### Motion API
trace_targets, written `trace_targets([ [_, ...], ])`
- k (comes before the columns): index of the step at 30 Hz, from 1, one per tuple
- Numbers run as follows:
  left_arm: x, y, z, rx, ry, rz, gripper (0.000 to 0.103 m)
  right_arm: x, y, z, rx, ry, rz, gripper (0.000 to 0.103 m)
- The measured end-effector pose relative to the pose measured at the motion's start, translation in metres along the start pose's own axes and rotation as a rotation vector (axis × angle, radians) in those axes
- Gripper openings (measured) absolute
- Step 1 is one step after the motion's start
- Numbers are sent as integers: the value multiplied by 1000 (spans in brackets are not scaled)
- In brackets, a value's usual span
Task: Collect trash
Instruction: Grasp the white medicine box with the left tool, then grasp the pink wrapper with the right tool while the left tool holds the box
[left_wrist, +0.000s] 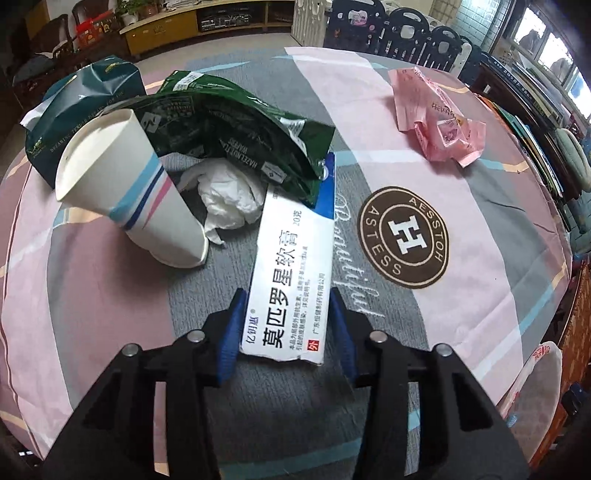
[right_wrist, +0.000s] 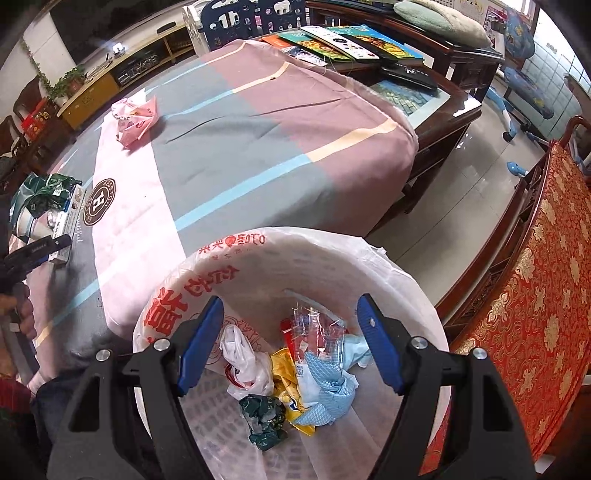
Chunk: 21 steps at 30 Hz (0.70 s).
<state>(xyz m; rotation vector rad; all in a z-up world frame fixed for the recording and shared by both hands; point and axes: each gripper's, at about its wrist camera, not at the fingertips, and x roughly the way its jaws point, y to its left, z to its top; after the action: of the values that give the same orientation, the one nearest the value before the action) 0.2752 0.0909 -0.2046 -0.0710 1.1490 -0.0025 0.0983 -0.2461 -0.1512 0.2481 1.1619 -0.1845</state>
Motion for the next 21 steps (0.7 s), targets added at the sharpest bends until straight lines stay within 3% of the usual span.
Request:
trace_targets([
  [5, -29, -9, -35, -67, -37, 26, 42, 4, 12, -1, -21, 10, 9, 73],
  [9, -49, -21, -76, -151, -28, -33, 42, 6, 32, -6, -58, 24, 34, 73],
  [12, -57, -36, -98, -140, -30, -48, 42, 2, 46, -9, -88, 15, 46, 73],
  [21, -83, -18, -114, -233, -122, 78, 42, -9, 56, -6, -107, -18, 50, 73],
])
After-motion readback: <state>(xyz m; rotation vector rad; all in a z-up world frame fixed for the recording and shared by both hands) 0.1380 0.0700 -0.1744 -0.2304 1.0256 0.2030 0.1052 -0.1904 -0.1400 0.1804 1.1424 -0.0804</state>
